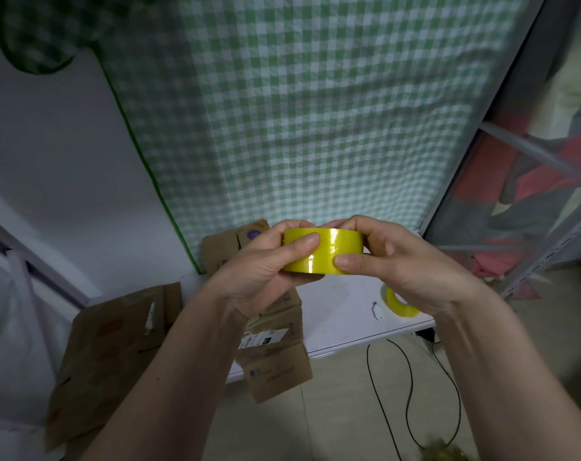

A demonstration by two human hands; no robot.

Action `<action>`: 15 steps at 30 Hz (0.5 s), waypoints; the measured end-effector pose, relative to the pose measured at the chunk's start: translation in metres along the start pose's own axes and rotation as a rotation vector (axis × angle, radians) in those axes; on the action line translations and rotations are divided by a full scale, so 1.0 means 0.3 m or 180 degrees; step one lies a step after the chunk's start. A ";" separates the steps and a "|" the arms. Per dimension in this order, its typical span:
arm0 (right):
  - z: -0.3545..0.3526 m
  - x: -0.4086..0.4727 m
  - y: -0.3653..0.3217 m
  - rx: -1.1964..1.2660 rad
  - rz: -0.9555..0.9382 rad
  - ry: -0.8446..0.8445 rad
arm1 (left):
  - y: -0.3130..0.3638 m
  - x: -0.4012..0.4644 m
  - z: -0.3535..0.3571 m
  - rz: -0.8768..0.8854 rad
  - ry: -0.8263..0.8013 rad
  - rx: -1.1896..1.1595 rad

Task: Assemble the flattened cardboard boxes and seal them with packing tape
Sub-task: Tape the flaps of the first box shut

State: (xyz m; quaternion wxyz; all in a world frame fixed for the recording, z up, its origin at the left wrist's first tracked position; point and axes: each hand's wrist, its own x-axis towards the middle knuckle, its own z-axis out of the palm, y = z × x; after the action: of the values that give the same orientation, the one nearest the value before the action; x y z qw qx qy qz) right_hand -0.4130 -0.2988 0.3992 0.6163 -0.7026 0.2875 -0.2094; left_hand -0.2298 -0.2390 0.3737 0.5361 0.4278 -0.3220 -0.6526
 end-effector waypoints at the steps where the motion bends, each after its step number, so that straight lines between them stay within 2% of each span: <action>1: 0.006 0.000 -0.005 -0.0211 0.0030 0.0099 | 0.000 0.001 0.005 -0.0021 0.0107 0.0009; 4: 0.028 0.002 -0.016 -0.0619 0.0063 0.0282 | 0.007 0.003 0.017 -0.0076 0.0243 0.0097; 7: 0.028 -0.003 -0.015 -0.0703 0.0125 0.0187 | 0.014 -0.002 0.018 -0.0100 0.0251 0.0221; 12: 0.014 -0.007 -0.003 -0.0733 0.0086 -0.0027 | 0.013 -0.004 0.011 -0.0117 0.0228 0.0210; 15: 0.027 -0.002 0.001 -0.0562 0.0024 0.0105 | 0.018 -0.004 0.016 -0.0102 0.0259 0.0180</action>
State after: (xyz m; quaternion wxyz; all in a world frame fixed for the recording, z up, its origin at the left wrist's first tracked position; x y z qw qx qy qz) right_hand -0.4082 -0.2924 0.3978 0.5480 -0.7496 0.3176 -0.1923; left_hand -0.2317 -0.2393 0.3806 0.5259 0.4741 -0.3112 -0.6339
